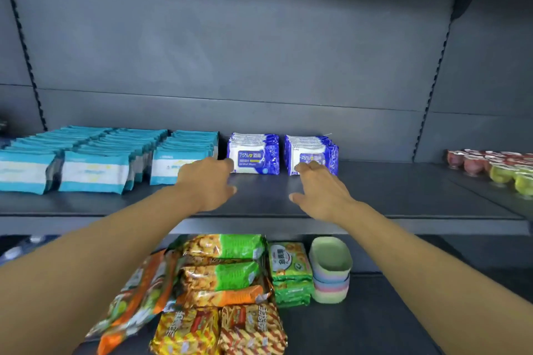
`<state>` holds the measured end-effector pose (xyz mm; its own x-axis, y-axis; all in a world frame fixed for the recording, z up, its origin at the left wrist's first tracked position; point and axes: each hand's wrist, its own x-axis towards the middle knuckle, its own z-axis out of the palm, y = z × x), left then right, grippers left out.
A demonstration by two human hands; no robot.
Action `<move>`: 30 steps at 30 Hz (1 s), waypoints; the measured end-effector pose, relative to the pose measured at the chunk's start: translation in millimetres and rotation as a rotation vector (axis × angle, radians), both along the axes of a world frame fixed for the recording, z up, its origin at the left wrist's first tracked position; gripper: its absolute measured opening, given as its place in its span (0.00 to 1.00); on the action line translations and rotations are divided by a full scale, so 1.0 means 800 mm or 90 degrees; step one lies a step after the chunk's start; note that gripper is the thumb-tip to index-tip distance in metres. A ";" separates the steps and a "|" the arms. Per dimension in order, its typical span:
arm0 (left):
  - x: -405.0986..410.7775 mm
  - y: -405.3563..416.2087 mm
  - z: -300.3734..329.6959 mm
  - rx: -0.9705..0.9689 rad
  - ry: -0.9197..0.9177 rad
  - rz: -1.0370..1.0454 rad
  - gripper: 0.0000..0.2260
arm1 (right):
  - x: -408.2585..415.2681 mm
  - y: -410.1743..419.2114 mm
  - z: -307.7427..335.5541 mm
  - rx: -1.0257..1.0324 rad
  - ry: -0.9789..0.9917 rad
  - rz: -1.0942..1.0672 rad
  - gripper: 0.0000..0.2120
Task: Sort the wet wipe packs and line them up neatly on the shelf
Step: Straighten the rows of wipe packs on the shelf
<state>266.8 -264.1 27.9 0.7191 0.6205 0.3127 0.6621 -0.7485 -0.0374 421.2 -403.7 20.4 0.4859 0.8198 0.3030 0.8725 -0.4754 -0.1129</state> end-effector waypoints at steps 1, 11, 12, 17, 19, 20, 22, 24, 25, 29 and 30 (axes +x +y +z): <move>-0.017 -0.001 -0.003 -0.008 0.001 0.003 0.19 | -0.014 0.000 -0.002 0.001 0.001 0.003 0.24; -0.151 0.000 -0.021 -0.051 0.024 0.097 0.17 | -0.106 0.012 -0.011 -0.005 0.007 0.079 0.25; -0.159 0.000 -0.022 -0.055 0.024 0.111 0.16 | -0.109 0.014 -0.011 -0.004 0.005 0.089 0.25; -0.177 -0.008 -0.022 -0.034 0.026 0.165 0.18 | -0.112 0.019 -0.012 0.005 0.008 0.121 0.24; -0.178 -0.012 -0.019 -0.024 0.024 0.174 0.18 | -0.110 0.022 -0.012 0.008 0.013 0.132 0.24; -0.177 -0.014 -0.018 -0.019 0.022 0.176 0.18 | -0.108 0.023 -0.011 0.010 0.014 0.134 0.24; -0.175 -0.014 -0.014 -0.013 0.016 0.173 0.18 | -0.106 0.027 -0.008 0.013 0.017 0.132 0.24; -0.173 -0.010 -0.011 -0.006 0.011 0.164 0.18 | -0.104 0.033 -0.005 0.012 0.020 0.128 0.24; -0.172 -0.005 -0.010 0.000 0.008 0.160 0.18 | -0.104 0.037 -0.003 0.011 0.019 0.126 0.24; -0.174 0.026 -0.011 0.020 0.019 0.148 0.18 | -0.108 0.060 0.003 0.017 0.017 0.110 0.24; -0.176 0.036 -0.013 0.018 0.020 0.144 0.19 | -0.111 0.066 0.002 0.020 0.020 0.107 0.24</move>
